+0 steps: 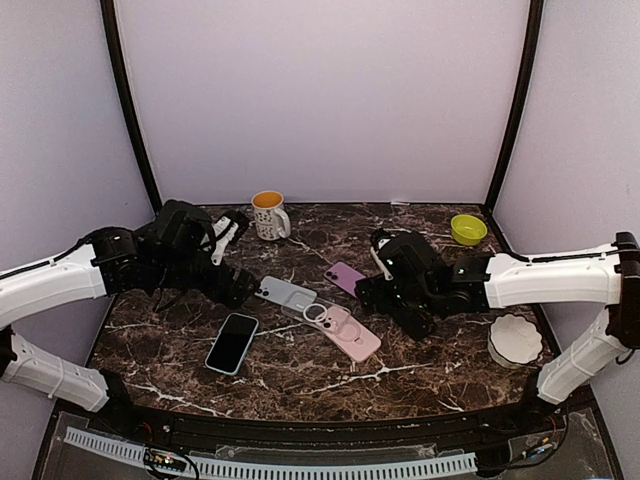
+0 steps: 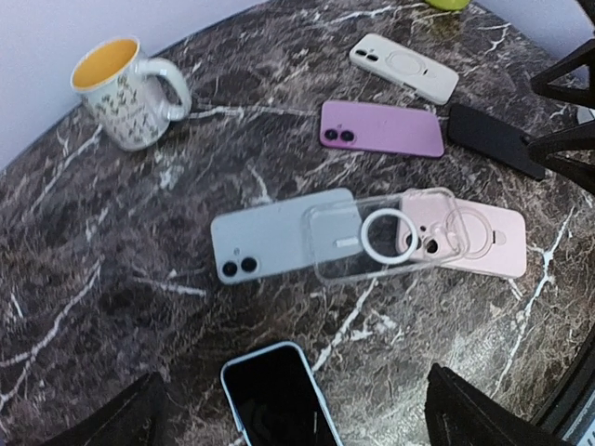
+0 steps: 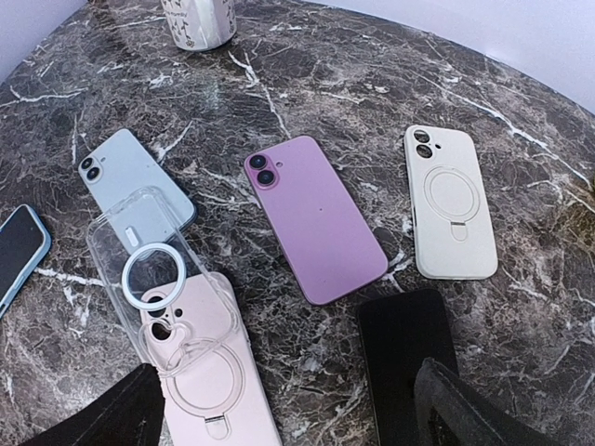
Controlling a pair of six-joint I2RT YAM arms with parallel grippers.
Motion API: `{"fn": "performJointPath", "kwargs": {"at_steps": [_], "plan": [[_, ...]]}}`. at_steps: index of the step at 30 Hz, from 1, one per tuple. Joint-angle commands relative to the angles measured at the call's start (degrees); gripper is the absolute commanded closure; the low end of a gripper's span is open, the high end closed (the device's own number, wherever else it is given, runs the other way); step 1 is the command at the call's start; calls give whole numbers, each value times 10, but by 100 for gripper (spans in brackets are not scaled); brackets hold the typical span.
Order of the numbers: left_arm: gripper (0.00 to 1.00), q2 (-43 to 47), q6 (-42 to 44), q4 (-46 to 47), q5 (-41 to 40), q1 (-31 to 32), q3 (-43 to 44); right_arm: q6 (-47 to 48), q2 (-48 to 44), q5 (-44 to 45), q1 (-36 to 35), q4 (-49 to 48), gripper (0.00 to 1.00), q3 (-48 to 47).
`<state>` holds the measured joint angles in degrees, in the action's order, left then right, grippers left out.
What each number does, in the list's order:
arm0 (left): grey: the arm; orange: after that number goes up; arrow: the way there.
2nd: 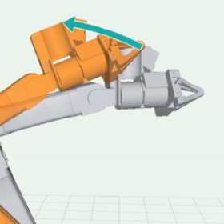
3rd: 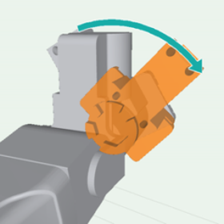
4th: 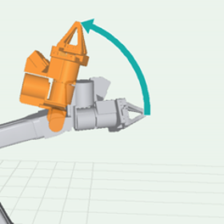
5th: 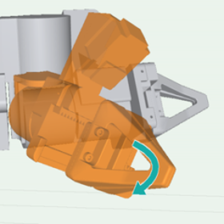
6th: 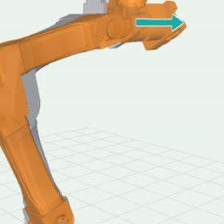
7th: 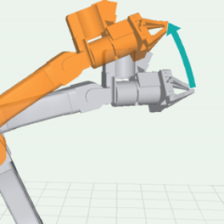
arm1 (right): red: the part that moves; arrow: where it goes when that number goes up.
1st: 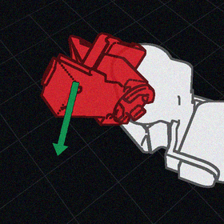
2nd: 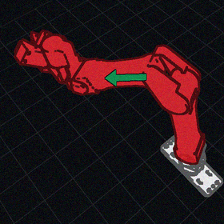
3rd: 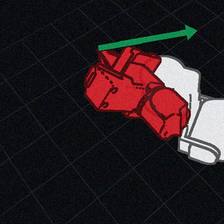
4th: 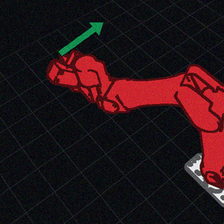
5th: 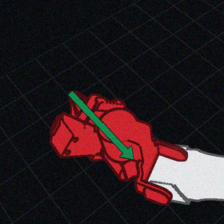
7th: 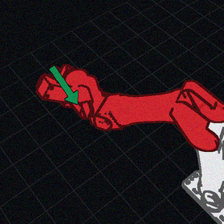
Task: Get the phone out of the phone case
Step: Pick up the phone with the phone case from the center of the board.
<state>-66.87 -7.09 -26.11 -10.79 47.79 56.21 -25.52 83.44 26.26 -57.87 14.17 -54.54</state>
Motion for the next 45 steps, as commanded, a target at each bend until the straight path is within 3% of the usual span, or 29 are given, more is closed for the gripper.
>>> {"fn": "performJointPath", "kwargs": {"at_steps": [1, 5, 9, 14, 21, 45], "plan": [[1, -34, -128, -152, -36, -3, 33, -13, 3, -15, 4, -6, 2, -9], [1, -101, -211, -292, -34, -8, 68, -11, 2, -29, 4, -7, 1, -2], [1, -149, -249, -338, 1, -8, 66, -9, 5, -34, 4, -7, 1, 2], [1, -152, -253, -307, 65, -9, 27, -11, 0, -52, 4, -19, 1, 15], [1, -178, -246, -256, 89, -10, -17, -11, -11, -72, 4, -35, 1, 32], [1, -240, -204, -116, 115, -43, -85, -14, 5, -84, 4, -36, 1, 30]]}}
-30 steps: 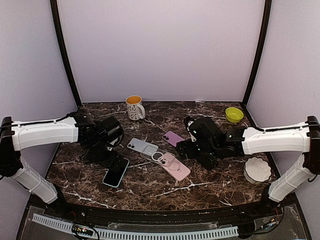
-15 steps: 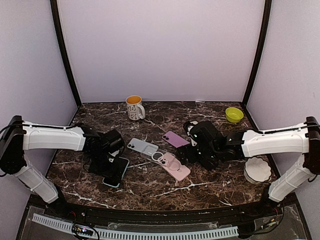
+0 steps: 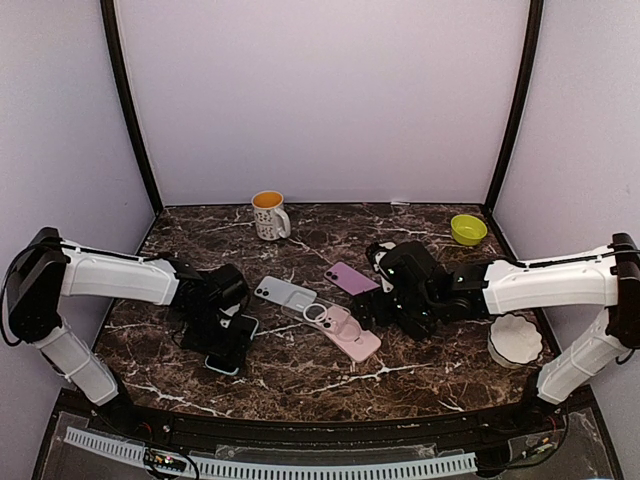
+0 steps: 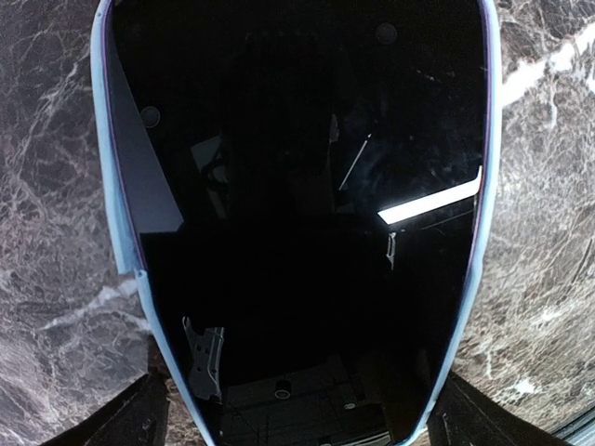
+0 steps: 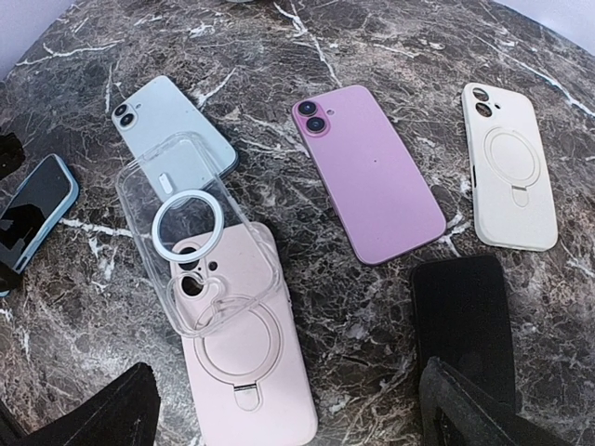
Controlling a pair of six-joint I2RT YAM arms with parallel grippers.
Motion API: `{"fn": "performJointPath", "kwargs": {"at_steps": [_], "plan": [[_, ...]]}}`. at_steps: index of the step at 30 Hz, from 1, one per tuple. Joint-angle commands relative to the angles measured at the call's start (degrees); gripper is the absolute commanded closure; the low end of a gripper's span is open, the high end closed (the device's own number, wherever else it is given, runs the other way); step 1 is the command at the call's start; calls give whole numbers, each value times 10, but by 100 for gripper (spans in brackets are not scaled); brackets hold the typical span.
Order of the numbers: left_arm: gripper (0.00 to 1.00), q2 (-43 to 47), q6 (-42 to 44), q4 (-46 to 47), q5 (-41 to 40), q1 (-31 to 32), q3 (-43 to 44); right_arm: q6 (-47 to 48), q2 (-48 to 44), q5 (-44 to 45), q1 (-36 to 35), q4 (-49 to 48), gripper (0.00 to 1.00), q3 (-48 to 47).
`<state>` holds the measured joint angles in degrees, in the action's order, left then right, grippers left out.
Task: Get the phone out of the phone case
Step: Pick up the phone with the phone case from the center of the board.
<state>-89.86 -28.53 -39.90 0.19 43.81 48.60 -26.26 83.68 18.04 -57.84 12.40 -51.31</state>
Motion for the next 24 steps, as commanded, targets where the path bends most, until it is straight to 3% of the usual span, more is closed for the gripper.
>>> {"fn": "performJointPath", "kwargs": {"at_steps": [1, 12, 17, 24], "plan": [[3, -10, 10, 26, 5, -2, -8, -7, 3, -1, 4, -17, 2, -3], [32, 24, 11, 80, -36, 6, -28, -18, -2, -26, 4, -15, 2, -6], [34, 76, 42, 75, -62, 21, -6, -76, -34, -44, 4, 5, 2, -29], [36, 158, 109, 87, -80, 34, 40, -122, -101, -175, 3, -61, 2, -27]]}}
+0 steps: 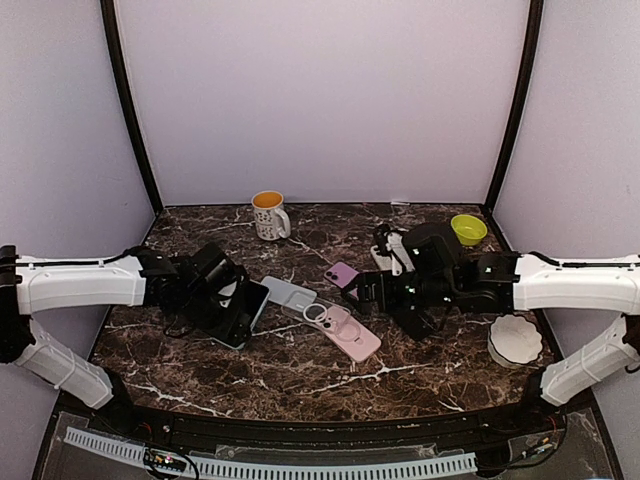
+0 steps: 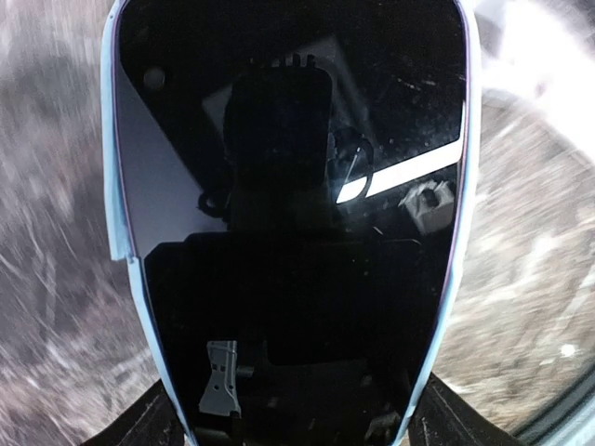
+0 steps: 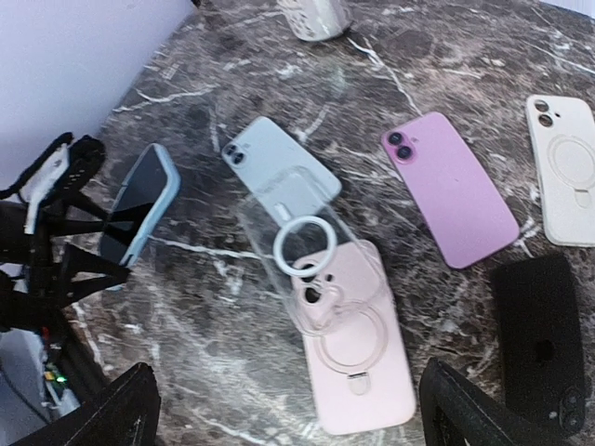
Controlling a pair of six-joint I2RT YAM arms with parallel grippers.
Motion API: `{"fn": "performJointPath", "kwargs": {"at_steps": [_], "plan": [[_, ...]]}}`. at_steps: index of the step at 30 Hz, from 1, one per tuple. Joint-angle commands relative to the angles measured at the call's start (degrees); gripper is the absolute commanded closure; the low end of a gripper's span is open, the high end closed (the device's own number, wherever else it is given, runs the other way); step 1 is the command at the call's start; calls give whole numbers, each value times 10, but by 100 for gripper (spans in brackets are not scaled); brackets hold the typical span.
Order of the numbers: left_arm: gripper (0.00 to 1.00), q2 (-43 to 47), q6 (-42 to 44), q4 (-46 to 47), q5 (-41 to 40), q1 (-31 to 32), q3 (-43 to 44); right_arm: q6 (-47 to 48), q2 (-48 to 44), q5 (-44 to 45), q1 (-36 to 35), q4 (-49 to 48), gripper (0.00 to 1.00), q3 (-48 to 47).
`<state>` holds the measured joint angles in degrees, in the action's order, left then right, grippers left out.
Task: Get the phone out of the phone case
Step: Pick up the phone with the phone case from the center of the board, then pass from the left arm to the right
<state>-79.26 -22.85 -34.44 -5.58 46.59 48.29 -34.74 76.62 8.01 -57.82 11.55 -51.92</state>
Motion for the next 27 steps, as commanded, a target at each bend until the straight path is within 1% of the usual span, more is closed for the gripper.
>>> {"fn": "performJointPath", "kwargs": {"at_steps": [1, 5, 10, 13, 15, 19, 22, 24, 27], "plan": [[36, 56, 72, 35, -23, 8, 56, -40, -33, -92, 3, -55, 2, -28], [36, 71, 137, 57, -21, 22, 91, -54, -31, -136, 3, -76, 3, -51], [36, 72, 205, 78, -10, 35, 129, -114, 1, -171, 4, -99, 7, -96], [37, 71, 221, 96, -5, 44, 137, -150, 31, -183, 4, -111, 8, -122], [37, 72, 224, 110, -2, 48, 137, -166, 50, -174, 5, -106, 9, -140], [37, 81, 224, 137, 10, 61, 128, -182, 84, -169, 11, -106, 11, -165], [37, 92, 243, 153, 18, 70, 121, -183, 107, -173, 15, -101, 14, -181], [37, 99, 252, 158, 24, 77, 114, -184, 116, -173, 16, -101, 17, -187], [37, 105, 259, 161, 22, 81, 104, -187, 123, -174, 18, -108, 24, -188]]}}
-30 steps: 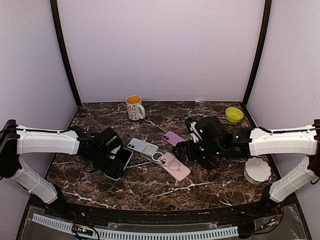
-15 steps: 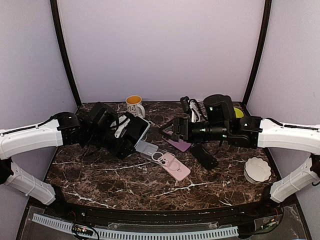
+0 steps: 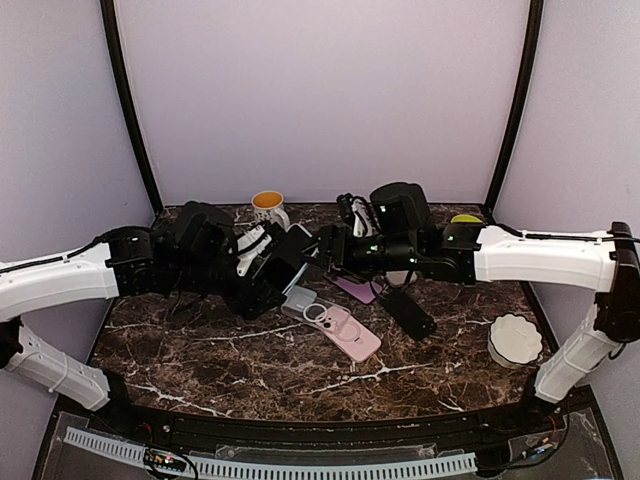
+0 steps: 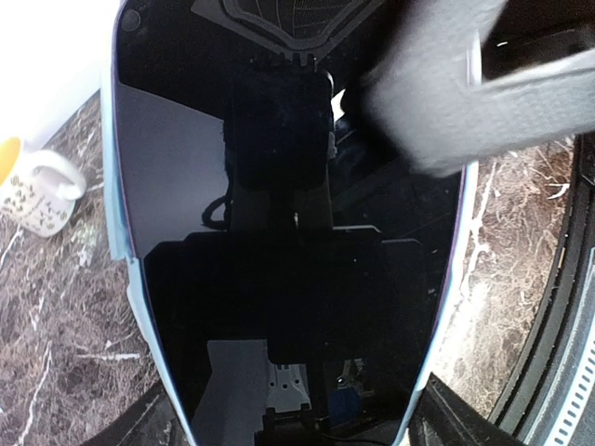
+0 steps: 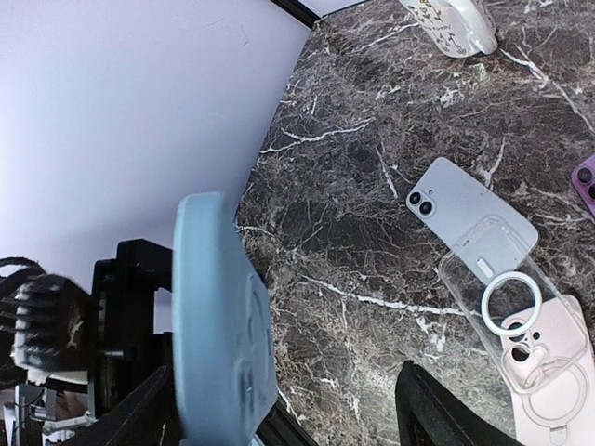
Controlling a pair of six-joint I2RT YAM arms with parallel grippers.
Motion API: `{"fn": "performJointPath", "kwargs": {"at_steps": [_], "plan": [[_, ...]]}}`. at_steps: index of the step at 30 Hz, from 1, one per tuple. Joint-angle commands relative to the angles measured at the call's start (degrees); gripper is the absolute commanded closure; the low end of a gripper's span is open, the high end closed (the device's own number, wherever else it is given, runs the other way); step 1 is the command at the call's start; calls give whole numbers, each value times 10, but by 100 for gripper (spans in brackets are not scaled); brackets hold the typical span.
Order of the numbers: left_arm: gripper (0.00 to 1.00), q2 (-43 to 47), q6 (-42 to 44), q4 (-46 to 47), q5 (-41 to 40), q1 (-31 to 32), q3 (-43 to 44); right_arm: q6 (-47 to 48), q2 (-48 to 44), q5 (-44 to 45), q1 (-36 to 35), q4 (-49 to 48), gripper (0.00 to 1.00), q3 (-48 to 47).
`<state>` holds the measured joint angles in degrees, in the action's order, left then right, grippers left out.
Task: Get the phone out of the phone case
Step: Pass from the left arm to the right
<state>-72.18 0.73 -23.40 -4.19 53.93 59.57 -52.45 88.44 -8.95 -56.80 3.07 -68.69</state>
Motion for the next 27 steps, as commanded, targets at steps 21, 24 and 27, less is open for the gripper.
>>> {"fn": "performJointPath", "kwargs": {"at_steps": [21, 24, 27], "plan": [[6, 30, 84, 25, -40, 15, 5, 29, -37, -80, 46, -90, 100, 55], [1, 42, 114, -3, -25, 15, 18, 94, -72, -37, 48, -57, 100, 60], [1, 53, 154, -23, -8, 15, 22, 169, -111, 24, 49, -20, 100, 68]]}}
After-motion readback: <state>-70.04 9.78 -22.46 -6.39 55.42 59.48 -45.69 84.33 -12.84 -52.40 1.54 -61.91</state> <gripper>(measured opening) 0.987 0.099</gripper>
